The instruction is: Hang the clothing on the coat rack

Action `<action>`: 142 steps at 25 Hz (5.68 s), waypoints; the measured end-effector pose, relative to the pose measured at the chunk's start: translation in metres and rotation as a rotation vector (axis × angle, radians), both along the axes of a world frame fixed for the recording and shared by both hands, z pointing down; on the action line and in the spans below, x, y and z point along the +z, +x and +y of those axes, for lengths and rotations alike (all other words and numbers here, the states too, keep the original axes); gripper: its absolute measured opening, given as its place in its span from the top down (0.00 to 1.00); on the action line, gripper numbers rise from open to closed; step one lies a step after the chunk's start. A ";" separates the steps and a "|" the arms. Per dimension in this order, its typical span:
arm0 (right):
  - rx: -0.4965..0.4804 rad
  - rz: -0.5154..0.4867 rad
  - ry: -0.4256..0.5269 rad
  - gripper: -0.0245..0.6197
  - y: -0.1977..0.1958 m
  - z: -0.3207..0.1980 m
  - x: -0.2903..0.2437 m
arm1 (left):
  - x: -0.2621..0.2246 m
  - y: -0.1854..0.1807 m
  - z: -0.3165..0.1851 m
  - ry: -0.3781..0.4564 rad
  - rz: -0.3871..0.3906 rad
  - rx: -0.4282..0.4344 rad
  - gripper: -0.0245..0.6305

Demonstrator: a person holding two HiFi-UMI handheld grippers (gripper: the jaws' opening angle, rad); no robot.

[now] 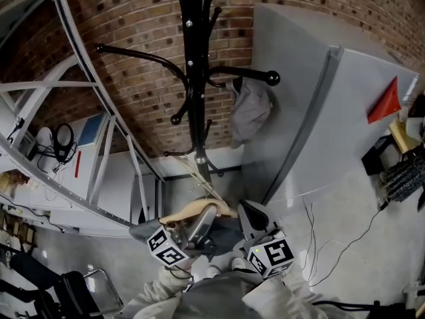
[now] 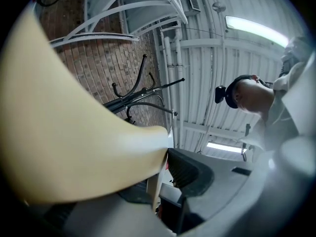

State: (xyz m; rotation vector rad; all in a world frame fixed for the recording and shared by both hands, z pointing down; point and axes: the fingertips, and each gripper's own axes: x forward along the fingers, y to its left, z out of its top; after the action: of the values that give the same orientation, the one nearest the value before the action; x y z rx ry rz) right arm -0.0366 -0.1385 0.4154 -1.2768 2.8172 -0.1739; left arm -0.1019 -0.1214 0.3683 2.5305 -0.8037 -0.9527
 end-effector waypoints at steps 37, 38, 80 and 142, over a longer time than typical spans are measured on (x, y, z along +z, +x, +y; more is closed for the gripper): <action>0.048 -0.029 0.160 0.92 -0.028 -0.073 -0.052 | -0.060 -0.034 -0.077 0.135 0.047 0.036 0.81; 0.053 -0.028 0.166 0.92 -0.029 -0.076 -0.054 | -0.062 -0.036 -0.080 0.140 0.049 0.036 0.81; 0.141 0.009 0.161 0.92 -0.026 -0.120 -0.055 | -0.048 -0.060 -0.167 0.094 0.100 0.052 0.81; 0.036 0.035 -0.015 0.92 -0.067 -0.011 0.006 | 0.098 -0.077 -0.033 -0.084 -0.651 -0.399 0.95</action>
State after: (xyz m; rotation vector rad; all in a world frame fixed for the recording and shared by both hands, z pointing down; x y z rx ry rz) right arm -0.1038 -0.1495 0.4213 -1.3462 2.8253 -0.1735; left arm -0.1791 -0.1544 0.4664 2.6681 -1.5340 -0.1467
